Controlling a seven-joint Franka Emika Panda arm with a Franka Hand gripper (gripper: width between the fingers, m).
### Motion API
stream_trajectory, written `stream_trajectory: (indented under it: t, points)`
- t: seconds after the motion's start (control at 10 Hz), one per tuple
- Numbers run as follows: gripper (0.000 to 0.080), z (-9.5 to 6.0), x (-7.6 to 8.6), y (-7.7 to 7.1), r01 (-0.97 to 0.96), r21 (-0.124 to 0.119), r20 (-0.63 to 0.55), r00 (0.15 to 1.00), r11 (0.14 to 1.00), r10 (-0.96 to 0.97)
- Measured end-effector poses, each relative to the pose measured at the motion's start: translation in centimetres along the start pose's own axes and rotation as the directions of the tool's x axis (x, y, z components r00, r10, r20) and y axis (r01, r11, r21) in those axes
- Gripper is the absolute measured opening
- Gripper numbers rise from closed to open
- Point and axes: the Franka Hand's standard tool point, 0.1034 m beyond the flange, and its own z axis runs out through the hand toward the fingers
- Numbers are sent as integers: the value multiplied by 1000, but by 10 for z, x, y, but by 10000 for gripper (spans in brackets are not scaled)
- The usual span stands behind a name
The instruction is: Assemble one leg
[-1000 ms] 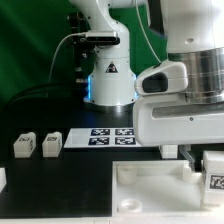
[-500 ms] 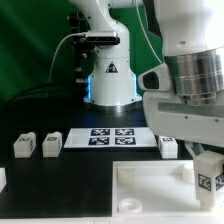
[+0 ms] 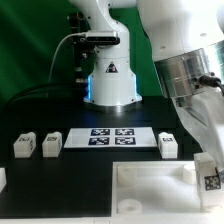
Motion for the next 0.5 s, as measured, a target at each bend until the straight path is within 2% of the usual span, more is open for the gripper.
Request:
stream_trajectory:
  t: [0.1, 0.2, 0.3, 0.4, 0.5]
  points:
    - [475, 0, 0, 0, 39, 0, 0, 999, 999, -39]
    - [588, 0, 0, 0, 42, 0, 0, 999, 999, -42]
    - [588, 0, 0, 2, 225, -19, -6, 974, 974, -225]
    - [637, -3, -1, 2, 450, -39, -2, 893, 892, -450]
    - [646, -7, 0, 1, 585, -35, 0, 811, 810, -585]
